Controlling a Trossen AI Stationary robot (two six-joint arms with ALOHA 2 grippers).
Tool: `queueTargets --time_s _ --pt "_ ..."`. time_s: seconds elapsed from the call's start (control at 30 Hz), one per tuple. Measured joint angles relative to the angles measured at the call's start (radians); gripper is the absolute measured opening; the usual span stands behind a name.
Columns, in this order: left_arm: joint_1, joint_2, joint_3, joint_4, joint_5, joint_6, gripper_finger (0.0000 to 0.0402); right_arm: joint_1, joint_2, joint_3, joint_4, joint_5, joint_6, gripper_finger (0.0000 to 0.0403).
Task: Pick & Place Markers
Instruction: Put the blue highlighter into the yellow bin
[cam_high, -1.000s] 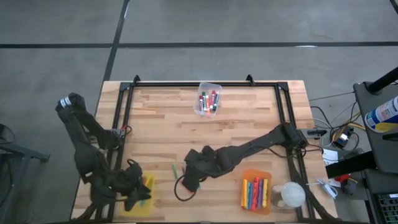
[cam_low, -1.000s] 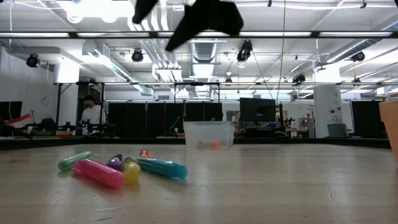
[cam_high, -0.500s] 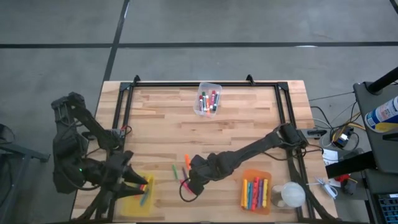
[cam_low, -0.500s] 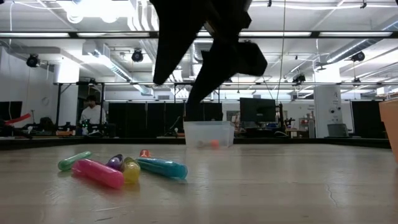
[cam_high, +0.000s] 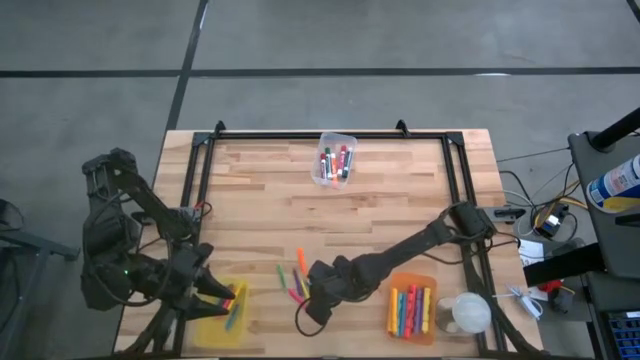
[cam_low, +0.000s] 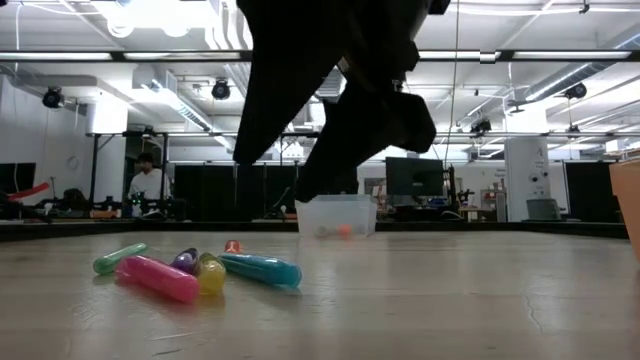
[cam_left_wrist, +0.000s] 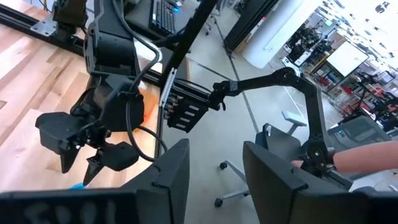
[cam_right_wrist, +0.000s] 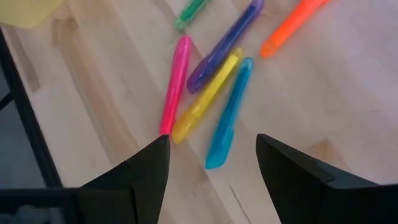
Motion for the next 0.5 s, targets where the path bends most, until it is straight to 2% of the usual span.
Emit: queueTargets --time_s 0.23,0.5 --pt "0.000 0.000 -0.007 -0.001 0.000 -0.007 0.0142 0.030 0.042 0.000 0.019 0.009 -0.188 0.0230" --pt "0.000 -0.001 -0.011 0.002 0.000 -0.030 0.0142 0.044 0.103 0.011 0.029 0.033 -0.186 0.0231"
